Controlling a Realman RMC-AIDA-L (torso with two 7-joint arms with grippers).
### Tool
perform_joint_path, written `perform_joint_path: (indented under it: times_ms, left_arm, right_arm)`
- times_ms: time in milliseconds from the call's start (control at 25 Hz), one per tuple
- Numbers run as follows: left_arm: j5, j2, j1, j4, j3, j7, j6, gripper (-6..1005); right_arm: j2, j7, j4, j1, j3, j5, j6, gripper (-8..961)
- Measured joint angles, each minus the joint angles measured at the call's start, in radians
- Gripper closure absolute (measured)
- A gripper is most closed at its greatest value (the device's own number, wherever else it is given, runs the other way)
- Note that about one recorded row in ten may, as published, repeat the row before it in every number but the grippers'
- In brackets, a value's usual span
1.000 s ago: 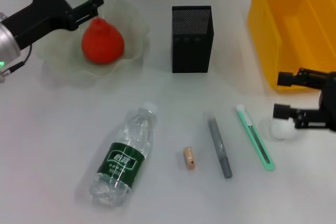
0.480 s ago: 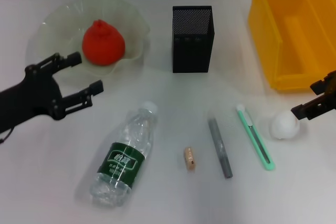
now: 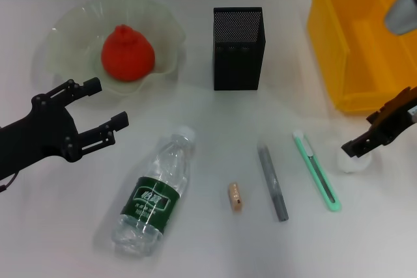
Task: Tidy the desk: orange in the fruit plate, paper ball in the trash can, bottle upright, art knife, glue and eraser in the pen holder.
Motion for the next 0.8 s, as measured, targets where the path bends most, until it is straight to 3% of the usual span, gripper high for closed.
perform_joint_path:
  times_ms: [400, 560, 720, 800]
  left_arm:
    - [0.001, 0.001, 0.004, -0.001, -0.003, -0.001, 0.002, 179]
    - [0.001, 0.000, 0.004, -0.001, -0.004, -0.001, -0.001, 179]
    - [0.001, 0.001, 0.005, 0.000, -0.004, -0.001, -0.004, 178]
    - [0.001, 0.002, 0.007, 0.004, -0.005, -0.002, 0.001, 178]
  right_arm:
    - [-0.001, 0.007, 0.158, 0.047, -0.039, -0.029, 0.064, 119]
    - [-0.002, 0.009, 0.181, 0.054, -0.040, -0.036, 0.075, 241]
    - [0.000, 0.020, 0.124, 0.046, -0.034, -0.032, 0.058, 326]
    - [0.000, 0.052, -0.020, 0.016, -0.022, -0.021, -0.007, 362]
